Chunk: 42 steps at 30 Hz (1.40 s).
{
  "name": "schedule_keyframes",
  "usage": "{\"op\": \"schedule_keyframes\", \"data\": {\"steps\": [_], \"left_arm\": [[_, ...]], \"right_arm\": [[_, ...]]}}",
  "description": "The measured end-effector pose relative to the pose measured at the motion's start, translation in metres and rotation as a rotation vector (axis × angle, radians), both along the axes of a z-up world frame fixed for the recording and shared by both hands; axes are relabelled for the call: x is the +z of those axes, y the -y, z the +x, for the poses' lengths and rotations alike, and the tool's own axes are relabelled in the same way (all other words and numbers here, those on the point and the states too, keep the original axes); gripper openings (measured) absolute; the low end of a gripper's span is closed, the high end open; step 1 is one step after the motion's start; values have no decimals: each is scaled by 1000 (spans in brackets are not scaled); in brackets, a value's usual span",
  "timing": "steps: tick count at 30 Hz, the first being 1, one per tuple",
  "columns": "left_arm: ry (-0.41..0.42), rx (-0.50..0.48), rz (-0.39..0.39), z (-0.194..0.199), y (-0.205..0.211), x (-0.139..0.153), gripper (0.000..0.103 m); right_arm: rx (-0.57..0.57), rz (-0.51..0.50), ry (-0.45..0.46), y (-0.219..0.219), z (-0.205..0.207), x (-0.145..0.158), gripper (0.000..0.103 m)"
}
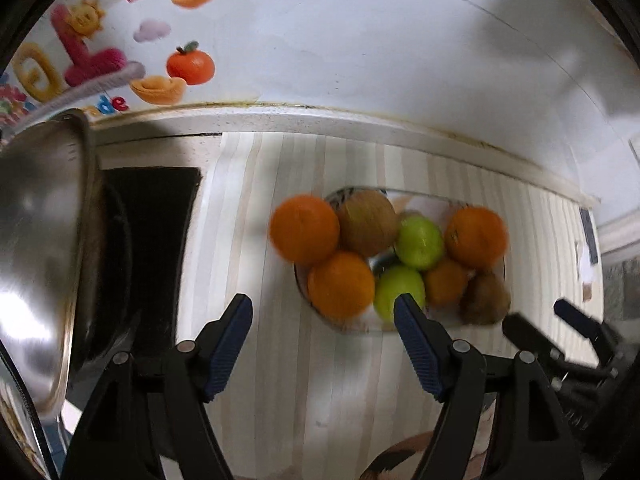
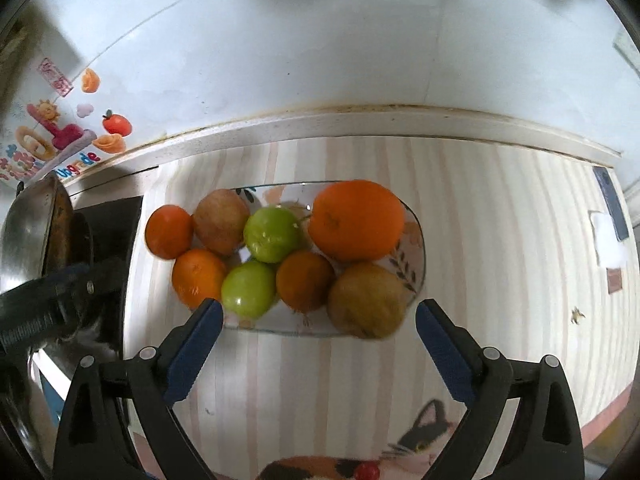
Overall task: Organize fruits
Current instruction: 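Lift both tools away from the plate toward the cat mat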
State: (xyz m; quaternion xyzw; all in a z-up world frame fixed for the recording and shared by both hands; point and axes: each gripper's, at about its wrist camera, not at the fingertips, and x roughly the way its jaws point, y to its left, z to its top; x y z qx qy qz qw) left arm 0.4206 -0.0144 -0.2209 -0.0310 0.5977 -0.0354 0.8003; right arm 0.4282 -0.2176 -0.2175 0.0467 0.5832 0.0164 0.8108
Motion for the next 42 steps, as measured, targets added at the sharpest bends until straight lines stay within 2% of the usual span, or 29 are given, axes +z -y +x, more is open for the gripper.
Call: {"op": "schedule_keyframes", "data": {"steps": [9, 22, 31, 37, 39, 40, 41, 42], "left_arm": [[142, -10, 39, -74, 2, 45, 72], [256, -40, 11, -156, 6, 107, 72], [304, -62, 24, -188, 10, 126, 72], [343, -58, 40, -199, 13, 131, 72], [340, -57, 36, -199, 14, 130, 78], [333, -62, 33, -196, 16, 128, 92], [327, -68, 32, -194, 18, 125, 96], [329, -67, 34, -192, 19, 124, 96]], "right_arm": [[-5, -21, 92, 6, -64, 49, 99], [-21, -15, 227, 9, -159, 124, 99], [-28, 5, 292, 7, -205, 155, 99], [-47, 31, 329, 12, -221, 167, 99], [-53, 41, 333, 16, -222, 167, 99], [-61, 56, 332, 21, -222, 166, 99], [-67, 64, 327, 25, -221, 164, 100], [-75, 67, 319, 29, -219, 160, 100]]}}
